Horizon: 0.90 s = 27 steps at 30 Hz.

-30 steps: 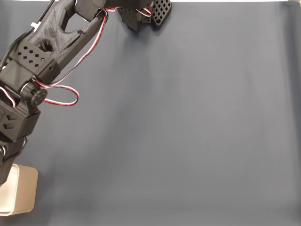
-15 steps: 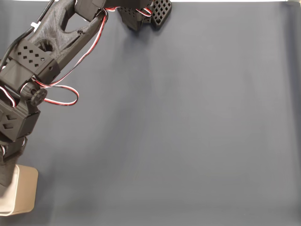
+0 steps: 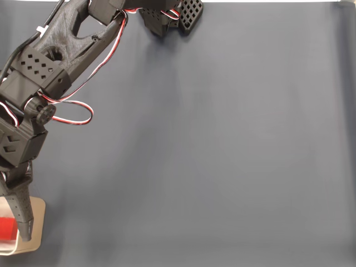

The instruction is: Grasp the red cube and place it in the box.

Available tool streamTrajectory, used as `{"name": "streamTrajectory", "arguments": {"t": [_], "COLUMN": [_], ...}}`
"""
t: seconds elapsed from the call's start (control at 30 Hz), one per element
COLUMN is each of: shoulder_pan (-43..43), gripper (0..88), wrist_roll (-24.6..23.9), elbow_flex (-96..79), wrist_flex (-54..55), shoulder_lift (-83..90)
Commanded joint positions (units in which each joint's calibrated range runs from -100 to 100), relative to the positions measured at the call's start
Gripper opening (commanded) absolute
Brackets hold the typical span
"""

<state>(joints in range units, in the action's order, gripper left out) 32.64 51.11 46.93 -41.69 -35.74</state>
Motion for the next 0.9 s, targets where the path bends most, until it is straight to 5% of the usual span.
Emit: {"name": "streamTrajectory", "arguments": {"t": [0.0,0.87], "shoulder_pan": [0.2,0.1], "gripper": [44.1,41.6], "wrist_roll": [0.3,-0.2], "elbow_flex": [3.5,3.5], "wrist_flex": [1.4,3.1], "shoulder_lift": [1.7,1.8]}}
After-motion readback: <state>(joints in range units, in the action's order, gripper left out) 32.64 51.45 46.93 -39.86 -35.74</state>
